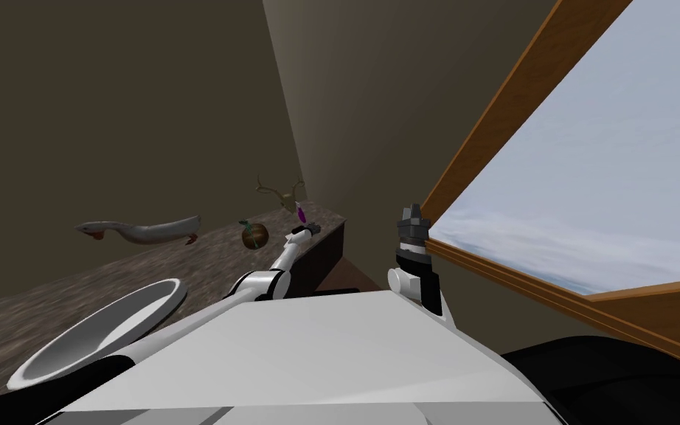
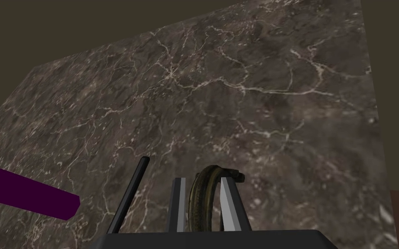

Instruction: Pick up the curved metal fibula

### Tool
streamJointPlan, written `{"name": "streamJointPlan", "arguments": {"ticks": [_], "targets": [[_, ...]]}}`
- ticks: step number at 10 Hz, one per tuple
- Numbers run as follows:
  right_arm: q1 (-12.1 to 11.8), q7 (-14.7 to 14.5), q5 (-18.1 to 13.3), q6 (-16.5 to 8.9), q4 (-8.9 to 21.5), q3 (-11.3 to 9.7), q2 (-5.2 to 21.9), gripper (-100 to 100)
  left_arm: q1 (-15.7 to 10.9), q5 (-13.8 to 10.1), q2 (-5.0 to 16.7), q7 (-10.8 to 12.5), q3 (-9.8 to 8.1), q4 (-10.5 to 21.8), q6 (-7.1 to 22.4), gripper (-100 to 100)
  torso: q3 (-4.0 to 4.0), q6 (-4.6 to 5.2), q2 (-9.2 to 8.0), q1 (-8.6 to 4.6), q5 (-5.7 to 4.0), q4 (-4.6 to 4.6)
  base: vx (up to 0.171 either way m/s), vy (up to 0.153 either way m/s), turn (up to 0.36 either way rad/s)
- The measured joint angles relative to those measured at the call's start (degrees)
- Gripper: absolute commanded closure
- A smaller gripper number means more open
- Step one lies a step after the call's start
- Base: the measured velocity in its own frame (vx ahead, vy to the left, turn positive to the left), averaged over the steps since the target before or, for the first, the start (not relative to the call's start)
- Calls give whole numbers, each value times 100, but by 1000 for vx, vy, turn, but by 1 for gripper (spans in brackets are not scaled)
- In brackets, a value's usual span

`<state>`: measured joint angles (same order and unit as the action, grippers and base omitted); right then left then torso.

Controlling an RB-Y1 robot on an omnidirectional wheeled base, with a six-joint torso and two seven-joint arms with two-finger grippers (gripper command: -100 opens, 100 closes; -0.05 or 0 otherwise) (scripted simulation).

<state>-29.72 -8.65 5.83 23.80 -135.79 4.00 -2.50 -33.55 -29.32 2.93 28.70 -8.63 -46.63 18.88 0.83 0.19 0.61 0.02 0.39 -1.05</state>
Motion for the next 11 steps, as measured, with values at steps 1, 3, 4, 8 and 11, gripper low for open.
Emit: {"name": "streamJointPlan", "arguments": {"ticks": [1, 3, 4, 8, 11], "targets": [[0, 0, 0, 0, 0, 0, 0, 0, 75, -152, 42, -79, 6, 5, 31, 100, 12, 1, 16, -5, 2, -10, 62, -32, -58], [0, 0, 0, 0, 0, 0, 0, 0, 340, -84, 17, -91, -73, -285, 211, 100, 31, -2, 21, -5, 10, -42, 15, -16, 2], [0, 0, 0, 0, 0, 0, 0, 0, 467, -39, -6, -66, -89, -479, 266, 100, 29, -3, 15, 1, 12, -43, -17, -3, 9], [-1, 0, 0, 0, 0, 0, 0, 0, 933, -98, 14, -115, -162, -1255, 575, 100, 40, -4, 33, -2, 13, -48, 32, -22, -36], [0, 0, 0, 0, 0, 0, 0, 0, 1242, -51, -25, -132, -245, -1773, 763, 100, 37, -1, 29, -1, 14, -47, 37, -20, -51]]}}
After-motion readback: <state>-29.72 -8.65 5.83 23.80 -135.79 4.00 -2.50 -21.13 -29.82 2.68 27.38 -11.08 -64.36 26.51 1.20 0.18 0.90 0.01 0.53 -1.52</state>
